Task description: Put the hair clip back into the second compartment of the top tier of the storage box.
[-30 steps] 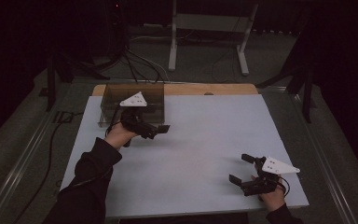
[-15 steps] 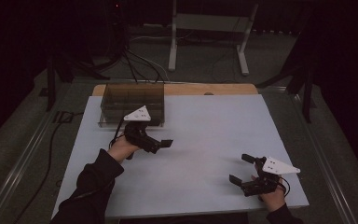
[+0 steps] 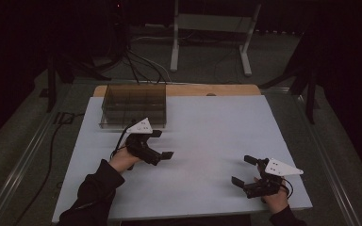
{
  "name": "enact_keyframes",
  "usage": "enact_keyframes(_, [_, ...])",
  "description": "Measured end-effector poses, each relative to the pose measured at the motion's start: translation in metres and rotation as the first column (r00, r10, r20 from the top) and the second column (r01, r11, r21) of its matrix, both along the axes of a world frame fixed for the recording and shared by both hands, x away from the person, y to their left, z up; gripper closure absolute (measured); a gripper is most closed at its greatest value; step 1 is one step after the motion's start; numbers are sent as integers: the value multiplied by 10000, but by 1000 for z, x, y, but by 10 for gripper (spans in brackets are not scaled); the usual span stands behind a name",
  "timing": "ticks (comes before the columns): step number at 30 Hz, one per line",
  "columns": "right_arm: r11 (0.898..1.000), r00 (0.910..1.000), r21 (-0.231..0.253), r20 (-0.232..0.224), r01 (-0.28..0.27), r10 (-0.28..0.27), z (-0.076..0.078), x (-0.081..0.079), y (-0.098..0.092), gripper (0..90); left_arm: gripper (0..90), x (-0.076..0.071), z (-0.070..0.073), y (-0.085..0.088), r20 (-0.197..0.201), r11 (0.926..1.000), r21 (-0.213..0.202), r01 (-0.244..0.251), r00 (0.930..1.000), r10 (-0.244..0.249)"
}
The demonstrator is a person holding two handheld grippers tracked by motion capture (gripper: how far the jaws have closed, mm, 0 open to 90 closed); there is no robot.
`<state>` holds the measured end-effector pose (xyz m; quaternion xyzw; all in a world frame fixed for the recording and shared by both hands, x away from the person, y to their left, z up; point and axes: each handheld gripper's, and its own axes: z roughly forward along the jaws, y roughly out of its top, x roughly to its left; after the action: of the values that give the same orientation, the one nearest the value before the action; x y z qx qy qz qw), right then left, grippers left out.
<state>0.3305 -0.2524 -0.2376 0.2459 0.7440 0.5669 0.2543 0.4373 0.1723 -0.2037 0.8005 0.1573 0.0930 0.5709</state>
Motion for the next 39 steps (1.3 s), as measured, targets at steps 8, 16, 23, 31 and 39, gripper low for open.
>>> enact_keyframes(8, [10000, 10000, -3, 9, 1, -1, 0, 0, 0, 0, 5, -3, -17, 6, -73, 9999, -5, -108, 9999, 108])
enact_keyframes(16, [10000, 10000, 2, -27, -17, 17, 0, 0, 0, 0, 5, -11, -31, 14, -131, 9999, -27, -160, 9998, 160])
enact_keyframes(23, [10000, 10000, -33, -58, -13, 13, 0, 1, 1, 0, 5, -20, -43, 16, -132, 9997, 173, -169, 9998, 172])
enact_keyframes(31, [10000, 10000, -28, -59, -11, 10, 0, 1, 0, 0, 4, -32, -51, 29, -12, 9991, 144, -397, 9992, 397])
enact_keyframes(39, [10000, 10000, -36, -72, -17, 17, -1, 1, 0, 0, 5, -41, -61, 56, -33, 9959, 36, -900, 9959, 900])
